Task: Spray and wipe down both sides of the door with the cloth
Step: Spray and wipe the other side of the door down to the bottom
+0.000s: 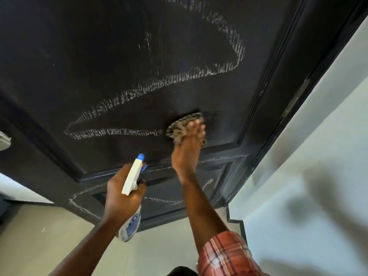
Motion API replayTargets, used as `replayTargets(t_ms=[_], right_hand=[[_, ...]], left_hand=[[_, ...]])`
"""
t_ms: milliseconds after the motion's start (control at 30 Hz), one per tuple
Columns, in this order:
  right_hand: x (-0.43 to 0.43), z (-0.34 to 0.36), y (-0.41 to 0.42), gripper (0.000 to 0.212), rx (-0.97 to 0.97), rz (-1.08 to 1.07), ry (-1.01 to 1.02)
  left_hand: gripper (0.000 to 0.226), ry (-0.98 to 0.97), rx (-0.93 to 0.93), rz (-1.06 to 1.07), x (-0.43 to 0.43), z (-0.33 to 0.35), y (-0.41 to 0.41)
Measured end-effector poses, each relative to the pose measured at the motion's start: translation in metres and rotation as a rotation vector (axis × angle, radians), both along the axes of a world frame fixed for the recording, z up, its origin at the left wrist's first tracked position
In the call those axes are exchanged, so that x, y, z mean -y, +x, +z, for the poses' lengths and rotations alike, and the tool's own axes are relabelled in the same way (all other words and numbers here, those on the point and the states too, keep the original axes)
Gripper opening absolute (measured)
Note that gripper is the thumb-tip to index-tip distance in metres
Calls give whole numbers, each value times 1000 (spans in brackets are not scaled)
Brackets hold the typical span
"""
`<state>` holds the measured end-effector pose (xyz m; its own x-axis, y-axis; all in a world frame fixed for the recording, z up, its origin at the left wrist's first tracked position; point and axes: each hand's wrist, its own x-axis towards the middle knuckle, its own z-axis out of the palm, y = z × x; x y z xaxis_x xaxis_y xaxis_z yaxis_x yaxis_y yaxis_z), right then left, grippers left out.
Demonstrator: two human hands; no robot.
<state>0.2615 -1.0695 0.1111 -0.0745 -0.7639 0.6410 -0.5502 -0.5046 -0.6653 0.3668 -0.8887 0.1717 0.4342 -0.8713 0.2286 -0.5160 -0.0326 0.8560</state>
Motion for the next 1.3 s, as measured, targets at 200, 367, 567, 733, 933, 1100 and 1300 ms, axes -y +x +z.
replayTargets(t_ms=[200, 367, 567, 733, 933, 1100, 1300], right_hand=[[46, 5, -99, 64, 502, -157, 301], [29, -6, -43, 73, 399, -104, 201], [-60, -16, 84, 76, -86, 61, -23], [-42, -26, 63, 69, -158, 50, -69], [6, 9, -4, 38, 641, -99, 146], [-12, -2, 56, 66, 559, -79, 122], [-93, 0, 198, 63, -5, 135, -187]], left_hand=[[46, 14, -101, 52, 6, -7, -7], [49, 0, -155, 99, 17, -12, -21], [51, -31, -114, 197, 4, -11, 2], [47, -47, -53, 189, -14, -12, 45], [43, -73, -12, 237, -31, -17, 86], [59, -113, -62, 199, -39, -25, 107], [42, -142, -61, 196, -47, -24, 139]])
